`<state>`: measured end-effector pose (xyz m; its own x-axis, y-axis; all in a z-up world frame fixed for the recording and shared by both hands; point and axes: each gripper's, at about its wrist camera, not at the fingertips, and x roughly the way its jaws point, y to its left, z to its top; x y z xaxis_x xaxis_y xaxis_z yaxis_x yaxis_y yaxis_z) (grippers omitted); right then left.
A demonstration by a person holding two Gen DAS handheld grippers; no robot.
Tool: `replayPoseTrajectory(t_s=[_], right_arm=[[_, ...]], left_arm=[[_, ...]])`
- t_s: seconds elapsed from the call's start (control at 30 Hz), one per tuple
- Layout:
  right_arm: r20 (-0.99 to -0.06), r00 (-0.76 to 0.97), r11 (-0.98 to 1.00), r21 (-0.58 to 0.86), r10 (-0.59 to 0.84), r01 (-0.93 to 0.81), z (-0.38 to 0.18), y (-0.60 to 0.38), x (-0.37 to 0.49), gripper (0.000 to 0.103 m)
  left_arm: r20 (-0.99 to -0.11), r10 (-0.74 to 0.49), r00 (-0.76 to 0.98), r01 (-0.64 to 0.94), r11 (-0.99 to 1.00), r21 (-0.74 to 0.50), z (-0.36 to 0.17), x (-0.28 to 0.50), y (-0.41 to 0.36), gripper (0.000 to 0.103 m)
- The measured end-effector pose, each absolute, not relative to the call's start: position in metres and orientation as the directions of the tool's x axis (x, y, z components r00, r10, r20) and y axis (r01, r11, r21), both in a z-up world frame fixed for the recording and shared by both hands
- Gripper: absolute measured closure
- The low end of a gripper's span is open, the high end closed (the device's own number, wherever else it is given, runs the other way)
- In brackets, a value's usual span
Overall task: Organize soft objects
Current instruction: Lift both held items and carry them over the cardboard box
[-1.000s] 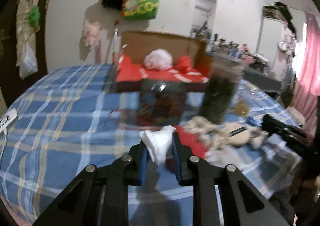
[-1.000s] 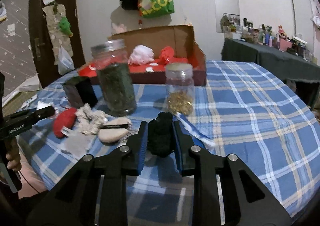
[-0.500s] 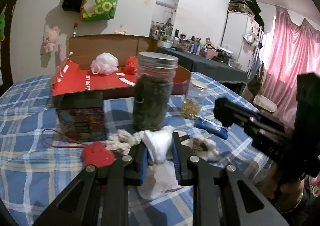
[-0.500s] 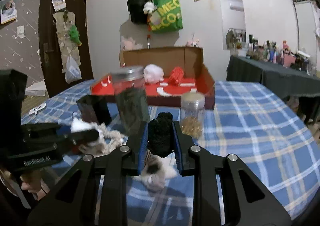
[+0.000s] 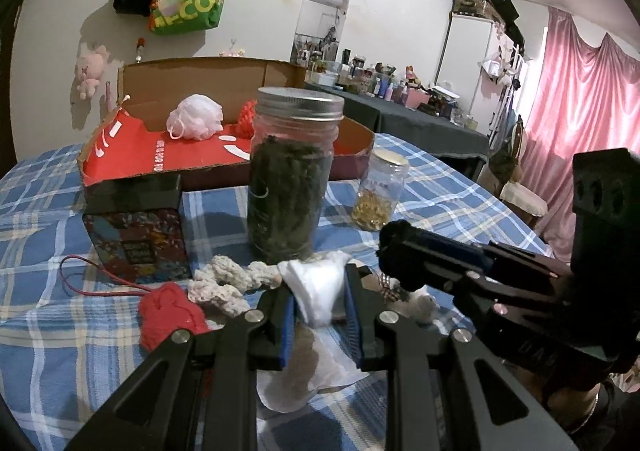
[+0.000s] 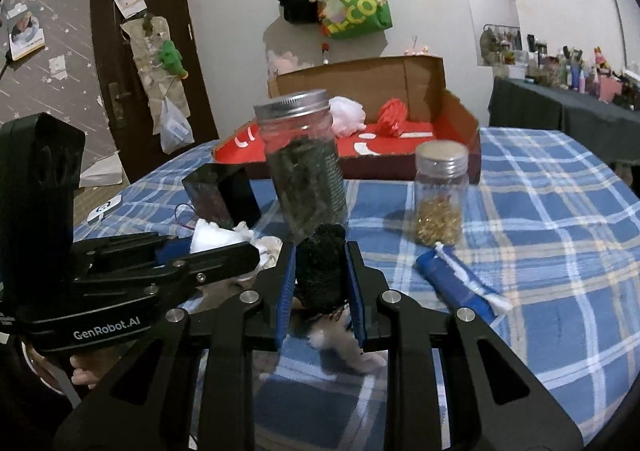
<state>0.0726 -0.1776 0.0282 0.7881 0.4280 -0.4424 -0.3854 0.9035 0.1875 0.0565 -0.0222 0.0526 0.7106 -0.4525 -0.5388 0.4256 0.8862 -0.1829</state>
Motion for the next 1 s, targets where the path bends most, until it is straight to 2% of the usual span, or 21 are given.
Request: replayPoseTrajectory(t_s=[0.6,1.0], right_arm=[[-0.471,0.765,0.897,0.200,0.440,-0.393,0.022,-0.175,0.075,0.080],[-0.532,0.731,0.904,0.230,0.427,-0.361,0.028,-0.199,0.088,0.080]], left_arm=[[-0.553,-0.460,0.695,0.430,0.882,-0.193,0.046,0.057,-0.023,0.080],[-0.603,-0.421,0.678,0.334,0.907,-0.257,0.056,0.064,0.026,0.080]])
